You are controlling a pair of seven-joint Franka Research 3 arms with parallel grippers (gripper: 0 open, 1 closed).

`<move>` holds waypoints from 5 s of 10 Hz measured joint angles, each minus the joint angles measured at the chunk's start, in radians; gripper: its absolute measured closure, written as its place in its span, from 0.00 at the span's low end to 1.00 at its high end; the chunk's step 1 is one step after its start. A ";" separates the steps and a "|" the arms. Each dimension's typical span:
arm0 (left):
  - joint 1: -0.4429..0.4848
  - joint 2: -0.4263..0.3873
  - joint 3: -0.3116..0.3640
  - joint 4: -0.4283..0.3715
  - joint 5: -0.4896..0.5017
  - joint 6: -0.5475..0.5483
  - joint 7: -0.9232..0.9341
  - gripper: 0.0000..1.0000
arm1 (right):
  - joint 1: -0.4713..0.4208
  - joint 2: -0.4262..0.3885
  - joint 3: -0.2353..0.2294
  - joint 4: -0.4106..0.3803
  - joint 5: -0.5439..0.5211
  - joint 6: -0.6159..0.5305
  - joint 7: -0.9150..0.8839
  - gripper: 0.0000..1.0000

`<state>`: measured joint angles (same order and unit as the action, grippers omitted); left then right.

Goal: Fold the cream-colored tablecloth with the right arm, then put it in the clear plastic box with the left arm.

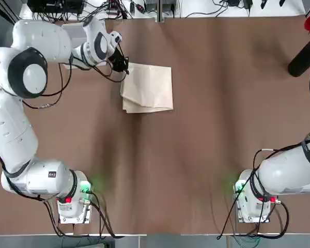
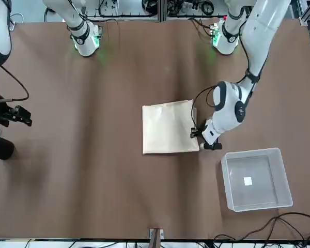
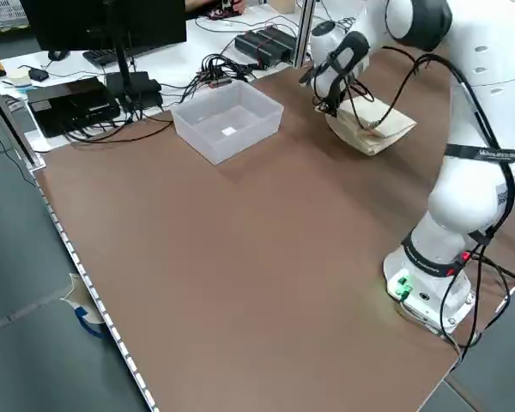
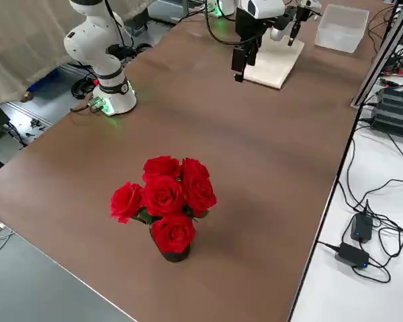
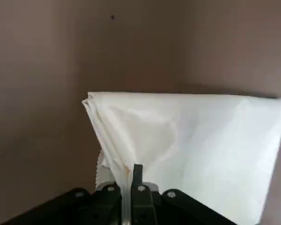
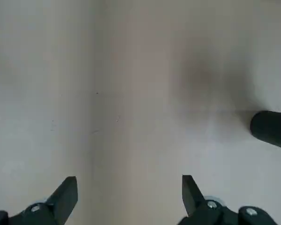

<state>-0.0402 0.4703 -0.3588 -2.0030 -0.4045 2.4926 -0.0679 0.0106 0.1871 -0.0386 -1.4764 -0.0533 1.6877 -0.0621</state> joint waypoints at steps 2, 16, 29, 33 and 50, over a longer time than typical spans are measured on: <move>0.010 -0.068 0.029 -0.005 0.083 -0.110 -0.025 0.93 | 0.021 -0.003 -0.017 0.000 0.004 0.001 0.003 0.00; -0.003 -0.109 -0.072 0.068 0.596 -0.386 -0.654 0.93 | -0.032 -0.011 -0.068 -0.002 0.078 -0.003 0.012 0.00; -0.104 0.219 -0.134 0.338 0.599 -0.335 -0.909 0.92 | -0.053 -0.002 -0.068 -0.006 0.091 -0.029 -0.057 0.00; -0.129 0.220 -0.140 0.350 0.613 -0.329 -0.908 0.52 | -0.053 -0.002 -0.068 -0.006 0.092 -0.029 -0.060 0.00; -0.107 -0.058 0.226 0.013 -0.141 -0.254 0.232 0.03 | -0.054 -0.001 -0.068 -0.007 0.092 -0.028 -0.066 0.00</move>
<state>-0.1477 0.4122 -0.1325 -1.9903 -0.5458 2.2381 0.1640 -0.0431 0.1857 -0.1065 -1.4832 0.0387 1.6596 -0.1282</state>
